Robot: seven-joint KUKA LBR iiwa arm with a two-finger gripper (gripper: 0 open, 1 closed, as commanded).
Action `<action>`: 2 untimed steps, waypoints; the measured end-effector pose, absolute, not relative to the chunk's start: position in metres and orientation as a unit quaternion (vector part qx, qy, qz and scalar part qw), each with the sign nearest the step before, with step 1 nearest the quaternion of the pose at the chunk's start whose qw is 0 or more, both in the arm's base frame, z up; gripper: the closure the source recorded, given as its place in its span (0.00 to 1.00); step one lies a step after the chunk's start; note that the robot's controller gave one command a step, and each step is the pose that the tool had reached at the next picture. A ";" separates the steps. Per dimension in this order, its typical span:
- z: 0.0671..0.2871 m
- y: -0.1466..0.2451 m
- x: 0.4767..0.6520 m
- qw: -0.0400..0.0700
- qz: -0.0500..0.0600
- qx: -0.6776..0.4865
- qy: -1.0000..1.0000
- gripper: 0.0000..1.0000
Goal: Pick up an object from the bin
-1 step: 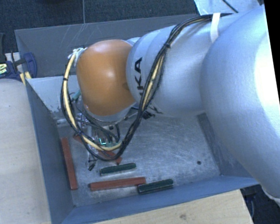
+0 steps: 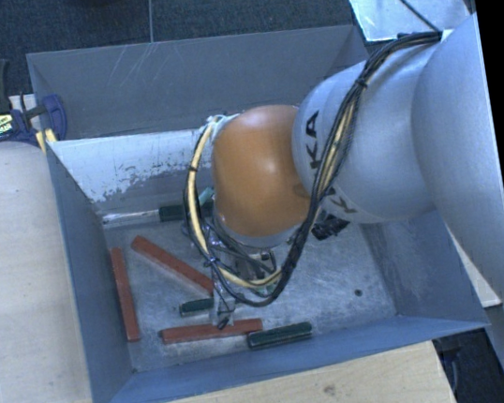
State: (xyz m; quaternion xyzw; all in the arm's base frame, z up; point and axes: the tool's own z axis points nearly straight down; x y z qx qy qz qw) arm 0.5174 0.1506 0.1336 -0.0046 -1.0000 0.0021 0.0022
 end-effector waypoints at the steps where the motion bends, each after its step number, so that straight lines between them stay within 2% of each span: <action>1: 0.098 0.137 0.492 0.002 0.001 -0.015 -1.000 0.00; 2: 0.107 0.154 0.487 -0.002 0.000 0.032 -0.999 0.00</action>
Offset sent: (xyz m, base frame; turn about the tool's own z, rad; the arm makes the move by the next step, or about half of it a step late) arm -0.0235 -0.0121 -0.0336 0.0186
